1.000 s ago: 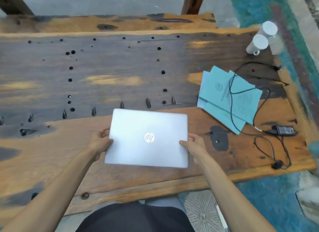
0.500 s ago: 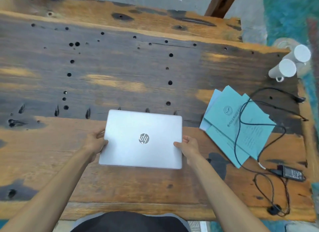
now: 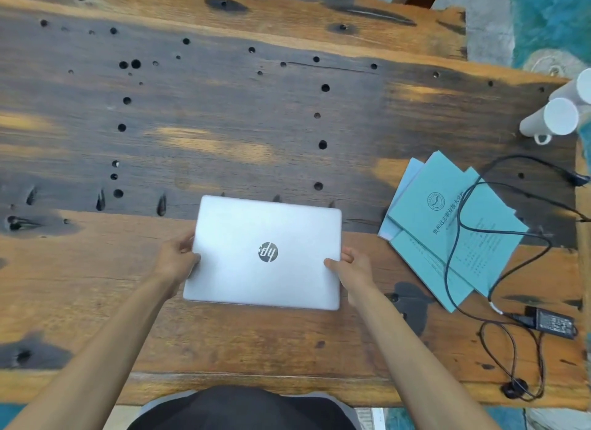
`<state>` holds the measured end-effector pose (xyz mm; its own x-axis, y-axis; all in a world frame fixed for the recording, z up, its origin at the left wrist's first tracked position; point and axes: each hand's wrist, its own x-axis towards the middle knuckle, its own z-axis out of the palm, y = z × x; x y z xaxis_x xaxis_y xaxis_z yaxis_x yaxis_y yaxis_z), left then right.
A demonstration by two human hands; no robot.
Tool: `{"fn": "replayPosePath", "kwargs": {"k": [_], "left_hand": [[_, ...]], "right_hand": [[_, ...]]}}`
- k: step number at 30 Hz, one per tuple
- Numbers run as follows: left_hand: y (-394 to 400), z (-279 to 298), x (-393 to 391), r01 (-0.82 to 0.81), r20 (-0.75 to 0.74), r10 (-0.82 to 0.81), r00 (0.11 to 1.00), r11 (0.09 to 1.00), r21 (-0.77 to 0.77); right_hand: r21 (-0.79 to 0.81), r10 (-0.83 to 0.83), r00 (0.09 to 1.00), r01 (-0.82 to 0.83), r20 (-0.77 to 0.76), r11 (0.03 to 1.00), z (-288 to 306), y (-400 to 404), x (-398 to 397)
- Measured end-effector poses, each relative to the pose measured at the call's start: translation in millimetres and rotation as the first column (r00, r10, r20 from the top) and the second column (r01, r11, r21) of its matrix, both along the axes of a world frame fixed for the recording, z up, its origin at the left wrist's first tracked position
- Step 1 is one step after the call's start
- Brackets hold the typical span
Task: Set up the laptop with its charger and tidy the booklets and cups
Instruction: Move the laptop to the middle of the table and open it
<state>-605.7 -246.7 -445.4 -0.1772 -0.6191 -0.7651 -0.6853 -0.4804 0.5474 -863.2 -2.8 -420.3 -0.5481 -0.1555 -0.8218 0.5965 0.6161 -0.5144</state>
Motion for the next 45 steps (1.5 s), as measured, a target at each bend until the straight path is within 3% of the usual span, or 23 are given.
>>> {"fn": "replayPosePath", "kwargs": {"k": [10,18,33,40,45], "left_hand": [[7.2,-2.0,1.7,0.044,0.05,-0.04,0.998,0.996,-0.072],[23.4,-4.2,1.9,-0.13,0.095,0.143,0.985,0.983,-0.133],[26.4,-6.0,2.8,-0.14,0.151,0.164,0.975,0.977,-0.161],[28.4,2.6,1.4,-0.026,0.167,0.054,0.985,0.986,-0.167],[34.6,15.9,6.5,0.07,0.045,-0.065,0.997,0.989,-0.131]], "right_hand": [[0.015,-0.033,0.992,0.035,-0.125,0.999,2.6,-1.3,17.1],[0.128,-0.022,0.975,0.052,-0.22,0.99,-3.0,-0.8,19.7],[0.178,0.023,0.965,0.025,-0.261,0.984,-9.2,0.2,21.9],[0.229,0.154,0.941,-0.084,-0.303,0.97,-8.2,-0.8,25.2],[0.288,0.336,0.893,-0.251,-0.3,0.924,-1.8,0.3,27.7]]}}
